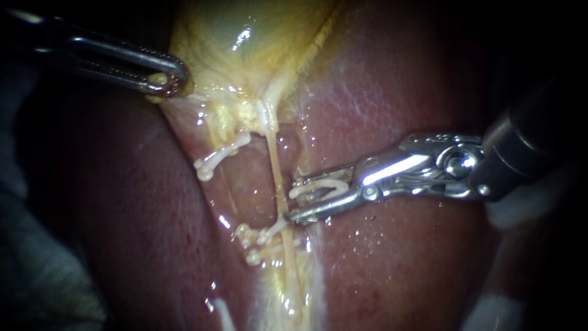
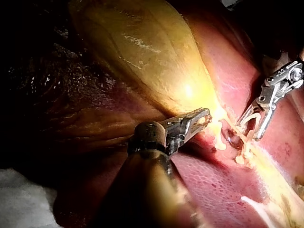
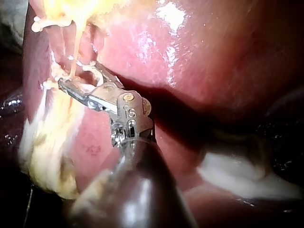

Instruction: Clipping second clip right tube

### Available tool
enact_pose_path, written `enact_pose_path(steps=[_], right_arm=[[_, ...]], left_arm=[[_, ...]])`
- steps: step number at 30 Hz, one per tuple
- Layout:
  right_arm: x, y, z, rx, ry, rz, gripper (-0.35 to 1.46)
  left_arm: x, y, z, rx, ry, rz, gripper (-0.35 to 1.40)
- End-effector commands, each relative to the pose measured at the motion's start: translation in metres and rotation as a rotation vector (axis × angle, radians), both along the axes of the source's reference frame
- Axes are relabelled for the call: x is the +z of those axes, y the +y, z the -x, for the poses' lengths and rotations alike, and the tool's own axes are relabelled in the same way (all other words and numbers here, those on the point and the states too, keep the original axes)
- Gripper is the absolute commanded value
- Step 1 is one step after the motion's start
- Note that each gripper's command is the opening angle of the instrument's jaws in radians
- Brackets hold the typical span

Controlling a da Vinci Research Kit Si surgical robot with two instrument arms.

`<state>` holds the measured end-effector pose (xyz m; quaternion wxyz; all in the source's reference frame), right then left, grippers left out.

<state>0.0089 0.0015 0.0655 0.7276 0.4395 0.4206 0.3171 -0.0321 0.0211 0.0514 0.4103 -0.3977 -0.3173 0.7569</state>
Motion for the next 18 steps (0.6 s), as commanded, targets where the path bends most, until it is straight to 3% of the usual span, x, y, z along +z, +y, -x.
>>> enact_pose_path(steps=[1, 6, 18], right_arm=[[0.0002, 0.0000, -0.0001, 0.006, 0.001, -0.003, 0.50], [0.0006, 0.0004, -0.0006, 0.027, 0.012, -0.041, 0.50], [0.0011, 0.0001, -0.0024, 0.038, 0.006, -0.059, 0.50]], left_arm=[[0.0000, 0.0000, 0.0000, 0.000, 0.000, 0.000, -0.35], [0.0001, -0.0001, 0.0001, -0.001, 0.001, 0.001, -0.35], [0.0002, -0.0001, 0.0003, -0.001, 0.001, 0.002, -0.35]])
